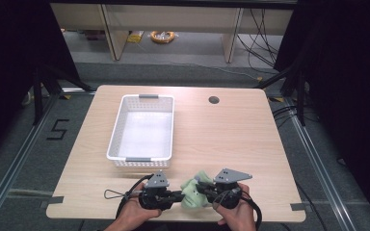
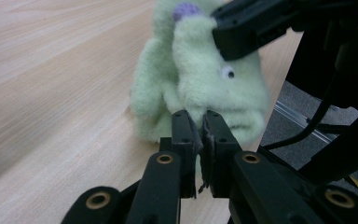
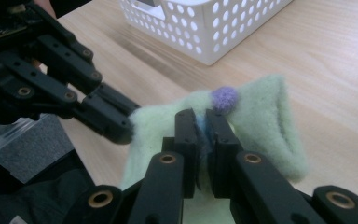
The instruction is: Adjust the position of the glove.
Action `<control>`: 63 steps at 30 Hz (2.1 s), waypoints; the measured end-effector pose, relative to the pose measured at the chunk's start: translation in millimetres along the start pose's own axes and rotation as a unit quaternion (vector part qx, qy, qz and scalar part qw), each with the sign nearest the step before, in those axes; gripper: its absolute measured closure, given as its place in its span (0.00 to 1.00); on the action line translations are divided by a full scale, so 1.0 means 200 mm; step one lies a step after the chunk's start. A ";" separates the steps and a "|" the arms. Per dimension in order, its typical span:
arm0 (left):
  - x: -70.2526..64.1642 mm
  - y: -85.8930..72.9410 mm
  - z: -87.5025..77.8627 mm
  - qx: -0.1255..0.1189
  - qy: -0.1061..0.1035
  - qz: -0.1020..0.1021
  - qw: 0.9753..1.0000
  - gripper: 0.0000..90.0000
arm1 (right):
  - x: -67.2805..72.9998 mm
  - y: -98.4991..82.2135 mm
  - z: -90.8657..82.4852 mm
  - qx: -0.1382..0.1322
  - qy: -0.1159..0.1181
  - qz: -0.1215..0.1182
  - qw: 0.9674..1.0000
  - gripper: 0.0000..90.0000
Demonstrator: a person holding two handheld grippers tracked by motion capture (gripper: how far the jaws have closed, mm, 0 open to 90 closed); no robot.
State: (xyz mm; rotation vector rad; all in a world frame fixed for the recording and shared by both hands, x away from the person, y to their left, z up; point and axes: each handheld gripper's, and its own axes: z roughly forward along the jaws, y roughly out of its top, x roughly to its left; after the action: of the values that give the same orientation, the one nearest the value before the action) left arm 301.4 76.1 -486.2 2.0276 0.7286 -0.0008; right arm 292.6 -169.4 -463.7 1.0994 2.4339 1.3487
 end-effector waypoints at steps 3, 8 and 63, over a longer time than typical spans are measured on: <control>0.01 0.00 0.00 -0.004 0.007 0.000 1.000 0.94 | 0.02 -0.03 0.00 0.002 0.005 0.009 1.000 0.93; 0.02 0.01 0.00 0.002 0.009 -0.004 1.000 0.94 | 0.03 -0.07 0.00 0.002 0.009 0.020 1.000 0.93; 0.07 0.00 0.03 0.010 0.000 -0.023 1.000 0.93 | -0.14 -0.18 -0.09 0.072 -0.038 0.019 0.996 0.83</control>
State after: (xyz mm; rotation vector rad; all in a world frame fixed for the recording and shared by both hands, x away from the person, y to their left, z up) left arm 314.5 78.9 -492.6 2.0300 0.7780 -0.0337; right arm 285.4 -212.0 -488.1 1.2131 2.4997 1.1334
